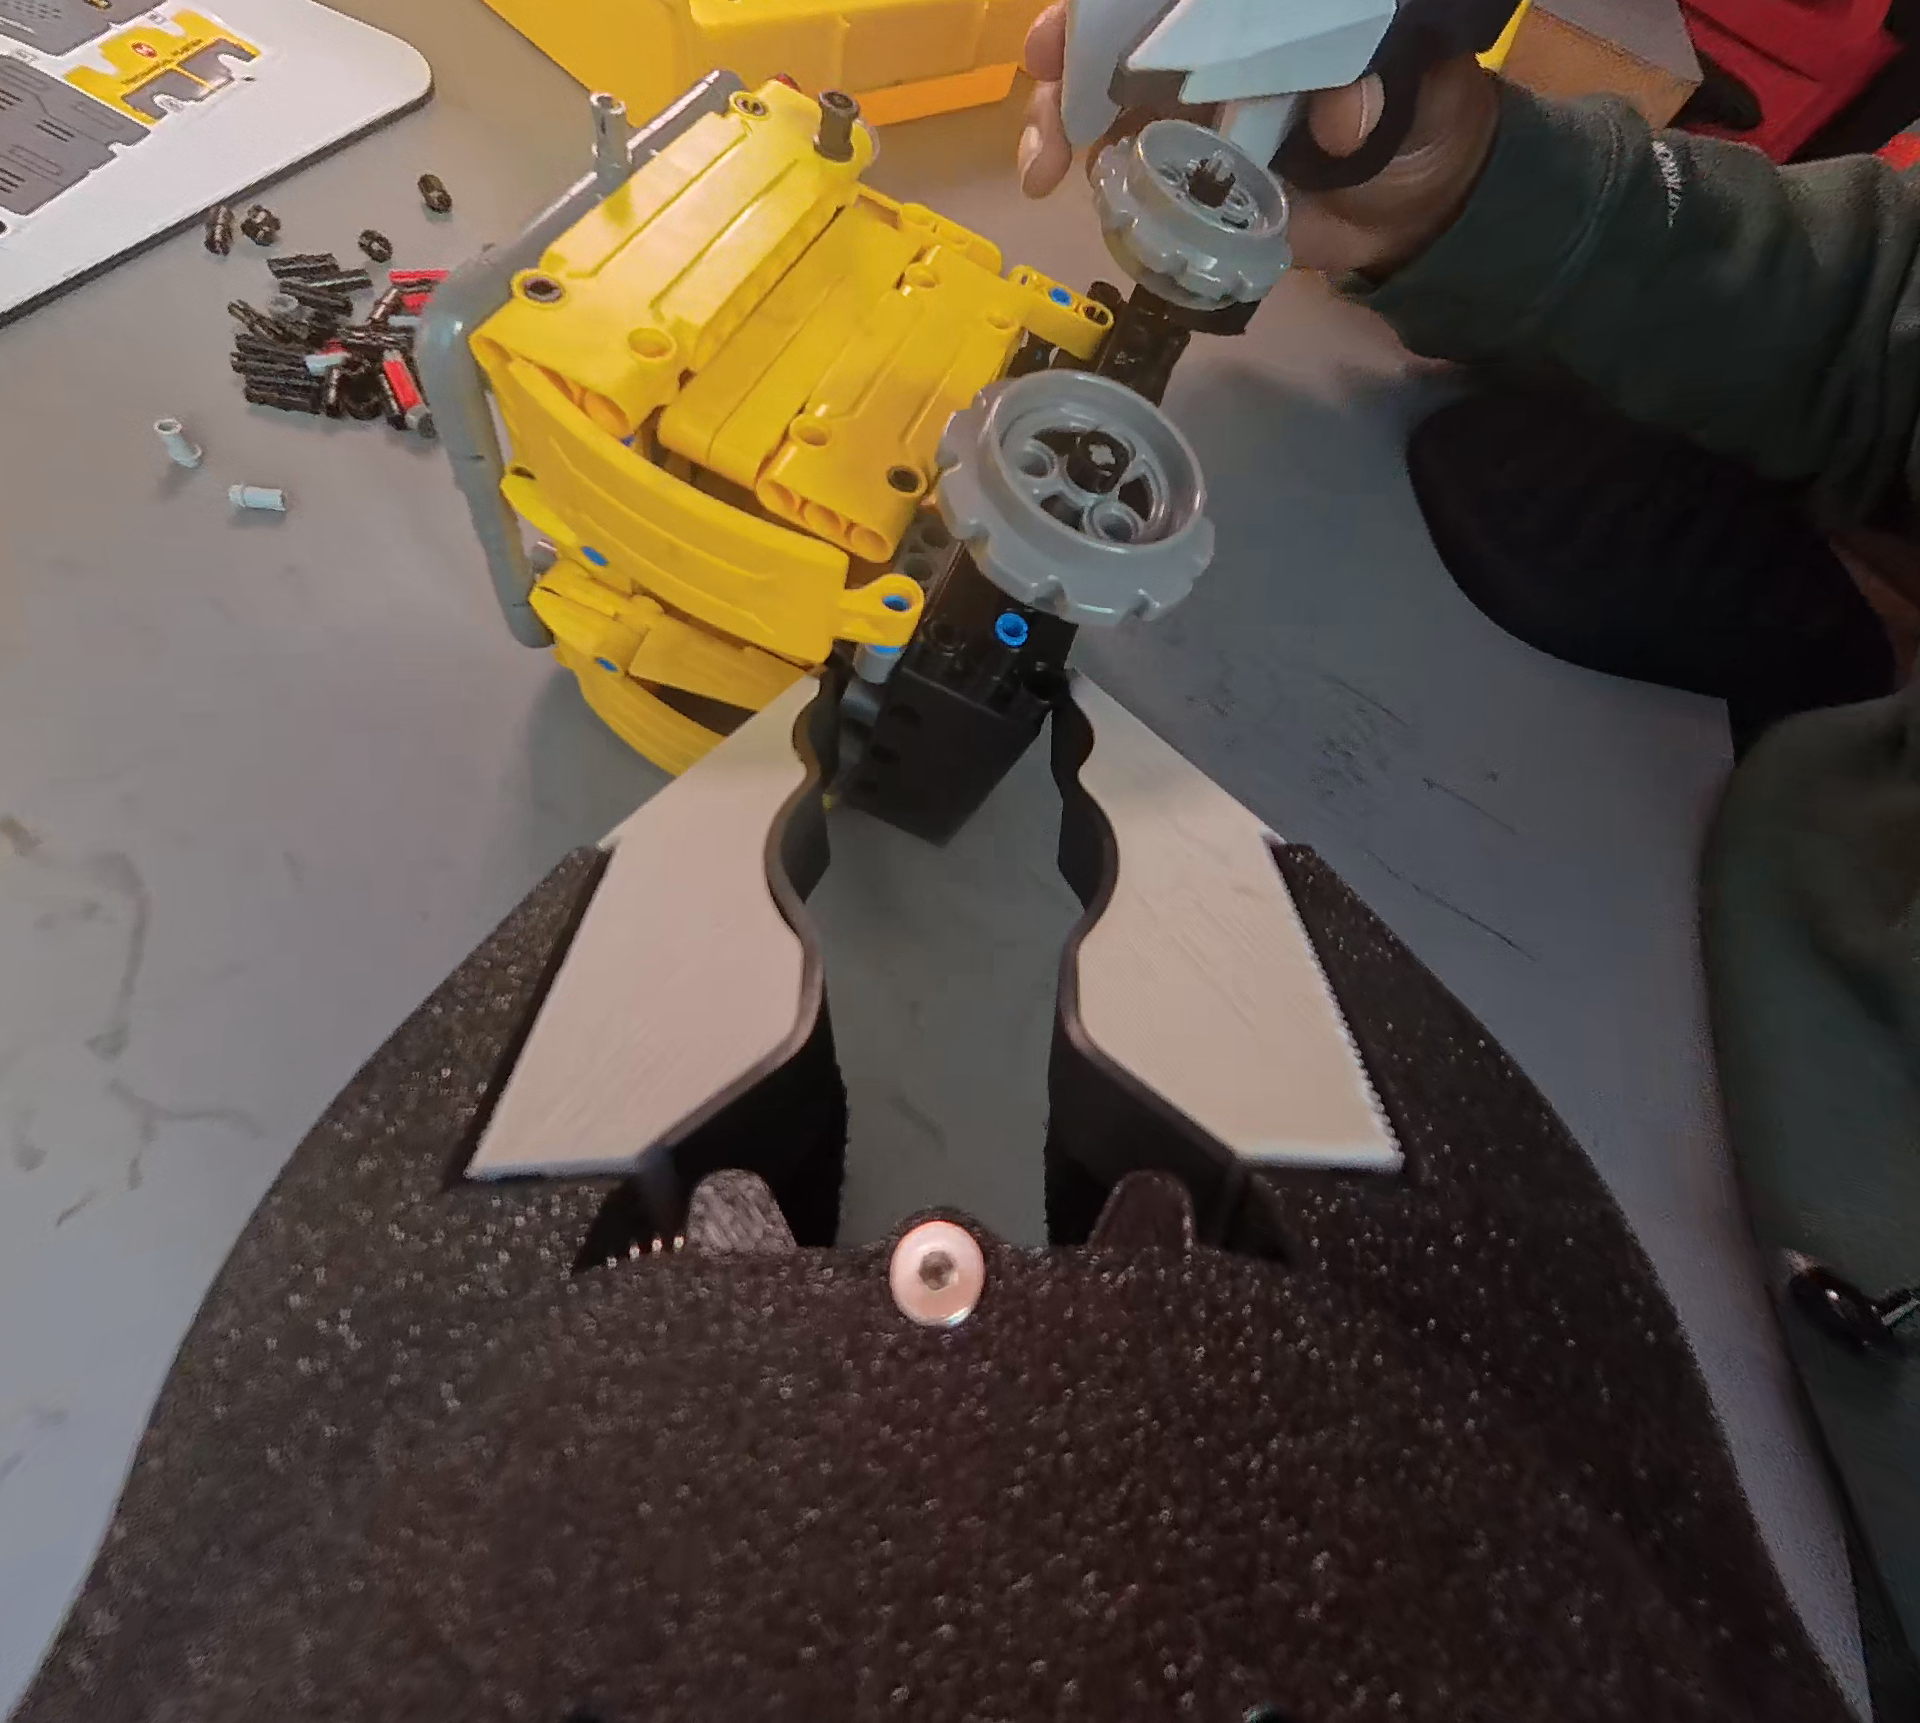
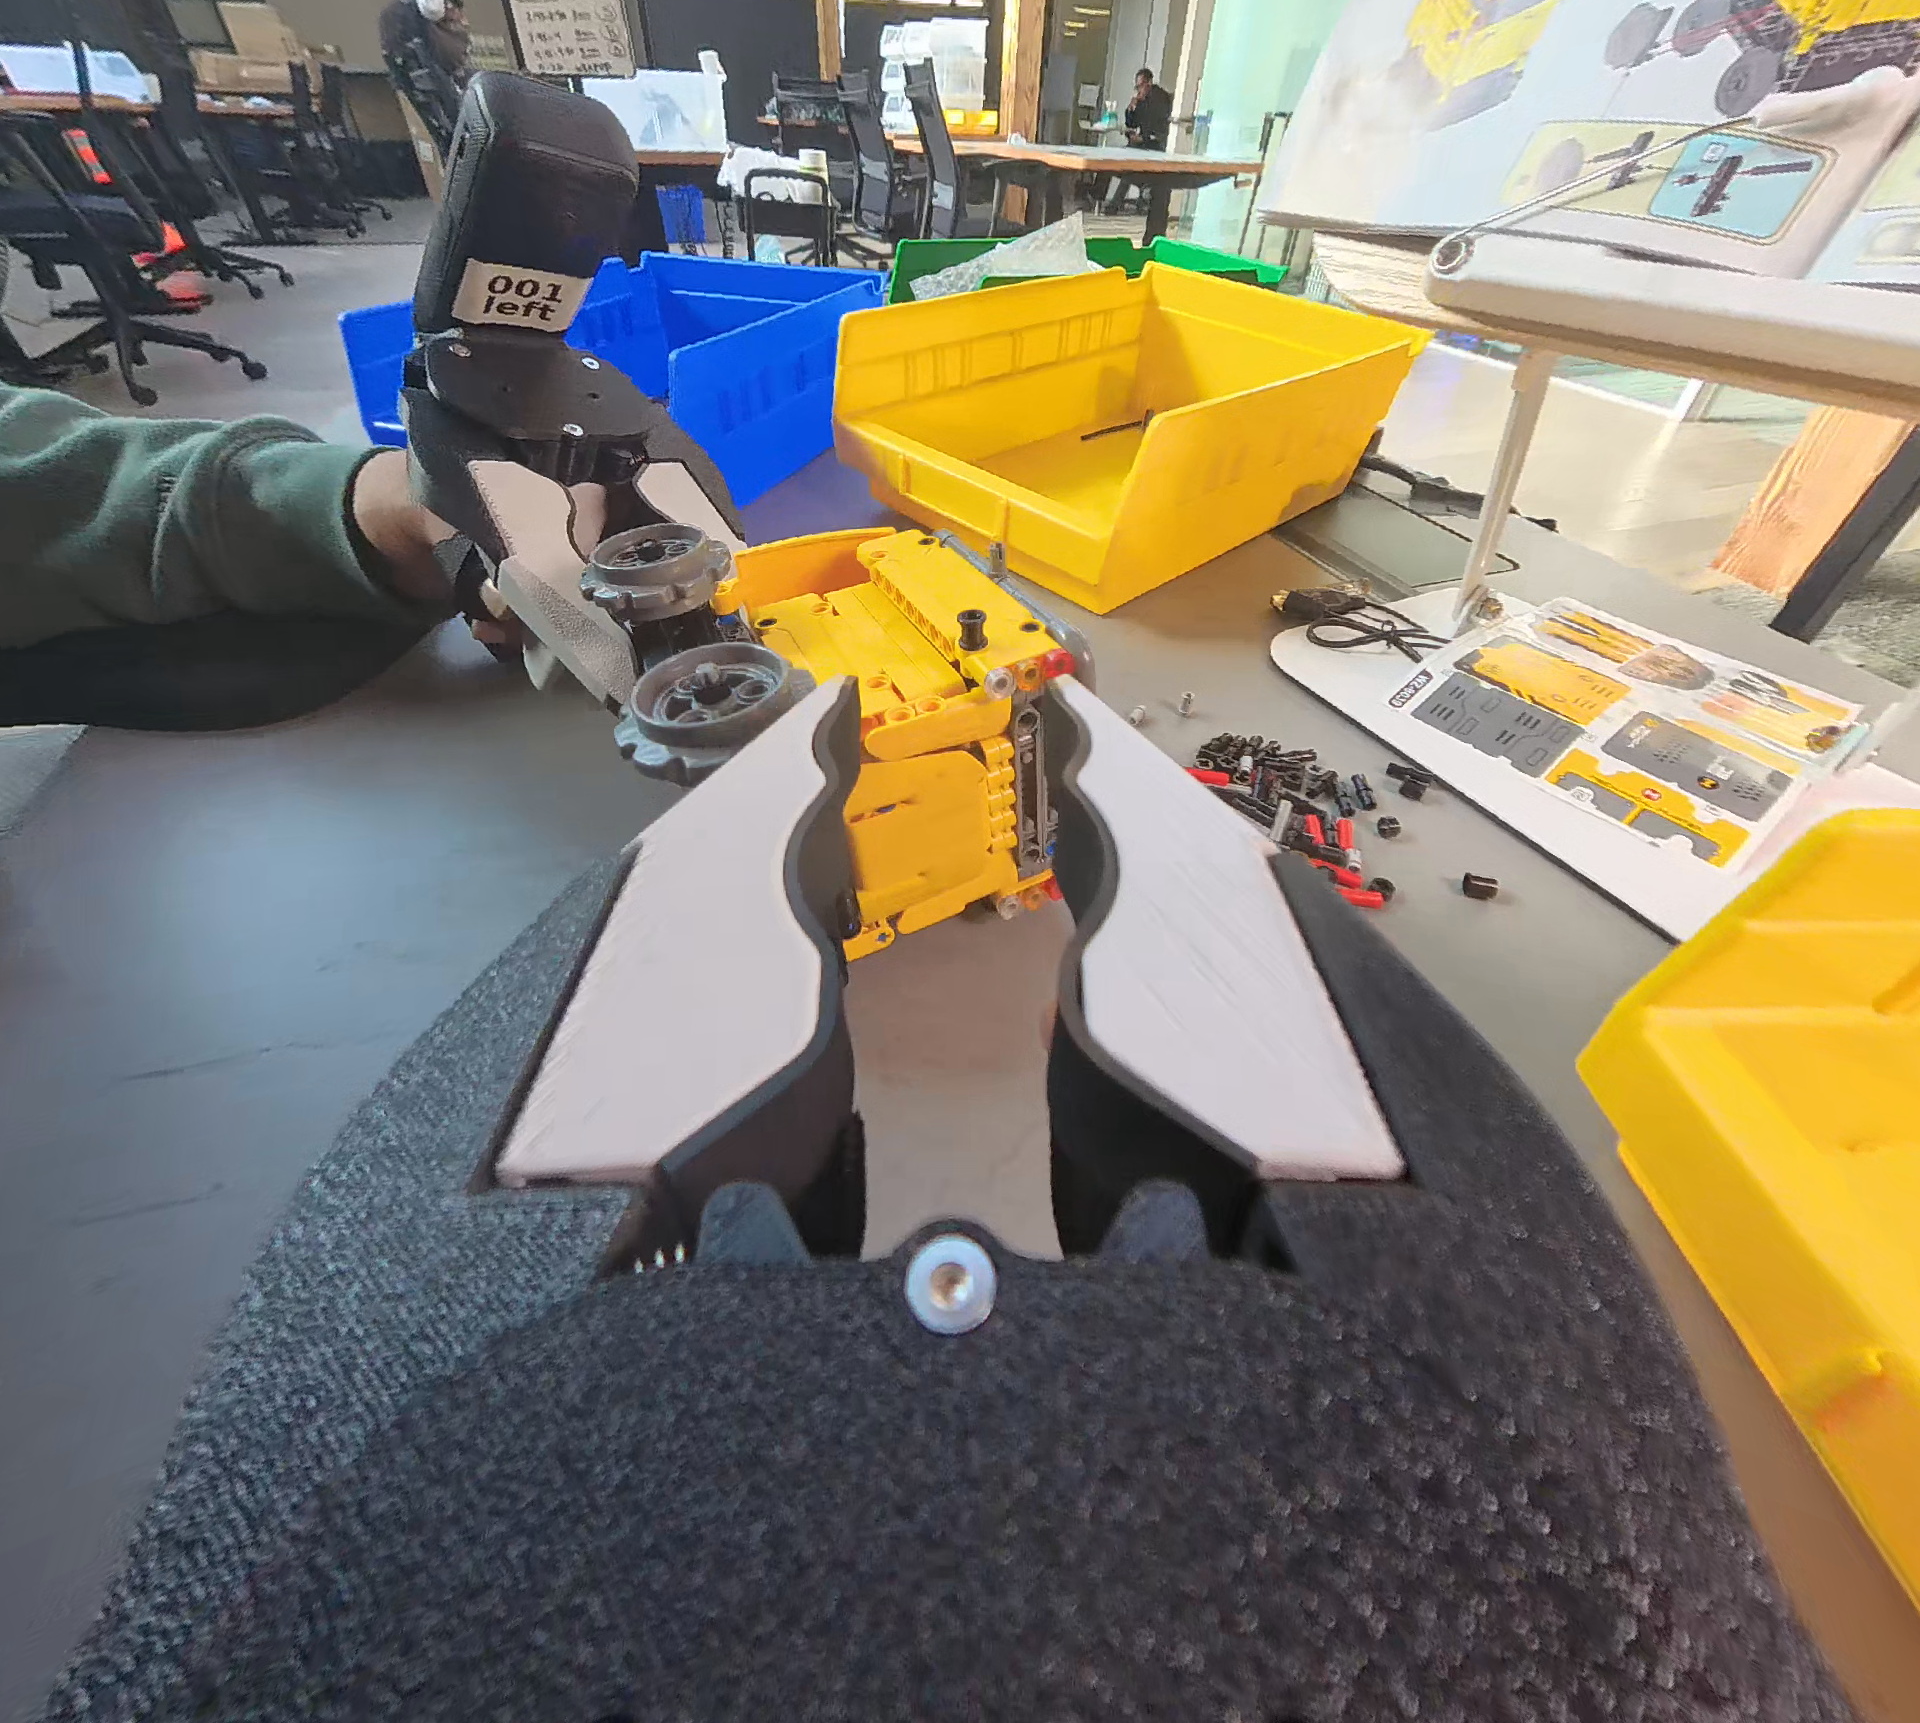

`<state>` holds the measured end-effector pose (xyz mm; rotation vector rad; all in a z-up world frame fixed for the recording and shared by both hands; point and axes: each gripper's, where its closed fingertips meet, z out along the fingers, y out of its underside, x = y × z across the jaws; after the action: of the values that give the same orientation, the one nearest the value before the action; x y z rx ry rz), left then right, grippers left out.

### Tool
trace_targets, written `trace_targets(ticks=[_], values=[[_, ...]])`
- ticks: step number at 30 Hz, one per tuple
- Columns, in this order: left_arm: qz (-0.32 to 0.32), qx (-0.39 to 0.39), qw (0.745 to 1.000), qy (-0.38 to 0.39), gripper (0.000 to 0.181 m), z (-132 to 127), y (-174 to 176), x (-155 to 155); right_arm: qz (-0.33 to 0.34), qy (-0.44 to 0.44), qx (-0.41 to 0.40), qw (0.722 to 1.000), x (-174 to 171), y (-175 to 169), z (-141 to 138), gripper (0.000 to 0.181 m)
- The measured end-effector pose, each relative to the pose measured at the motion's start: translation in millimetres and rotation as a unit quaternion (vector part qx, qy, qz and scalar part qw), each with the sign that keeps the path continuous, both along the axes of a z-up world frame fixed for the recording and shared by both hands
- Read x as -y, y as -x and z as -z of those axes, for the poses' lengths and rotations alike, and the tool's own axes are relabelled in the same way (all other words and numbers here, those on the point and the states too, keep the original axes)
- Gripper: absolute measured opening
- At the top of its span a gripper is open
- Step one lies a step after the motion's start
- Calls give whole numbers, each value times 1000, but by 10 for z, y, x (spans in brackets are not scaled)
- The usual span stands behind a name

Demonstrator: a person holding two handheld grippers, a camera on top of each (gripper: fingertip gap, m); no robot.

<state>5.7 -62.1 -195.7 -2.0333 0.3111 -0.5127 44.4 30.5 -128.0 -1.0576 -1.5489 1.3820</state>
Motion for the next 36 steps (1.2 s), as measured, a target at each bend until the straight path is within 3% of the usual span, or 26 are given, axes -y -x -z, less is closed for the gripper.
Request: trace_targets(ticks=[13, 27, 36], values=[[-21, -32, 999, -36, 44, -66, 44, -10, 45, 9, -19, 999, -223, -44, 76, 55], [-28, -143, 987, -72, 38, -38, 90, -28, 40, 10, -23, 999, -188, -46, 78, 40], [-32, -143, 986, -80, 38, -53, 115, -9, 35, 21, -15, 999, -195, -32, 100, 32]])
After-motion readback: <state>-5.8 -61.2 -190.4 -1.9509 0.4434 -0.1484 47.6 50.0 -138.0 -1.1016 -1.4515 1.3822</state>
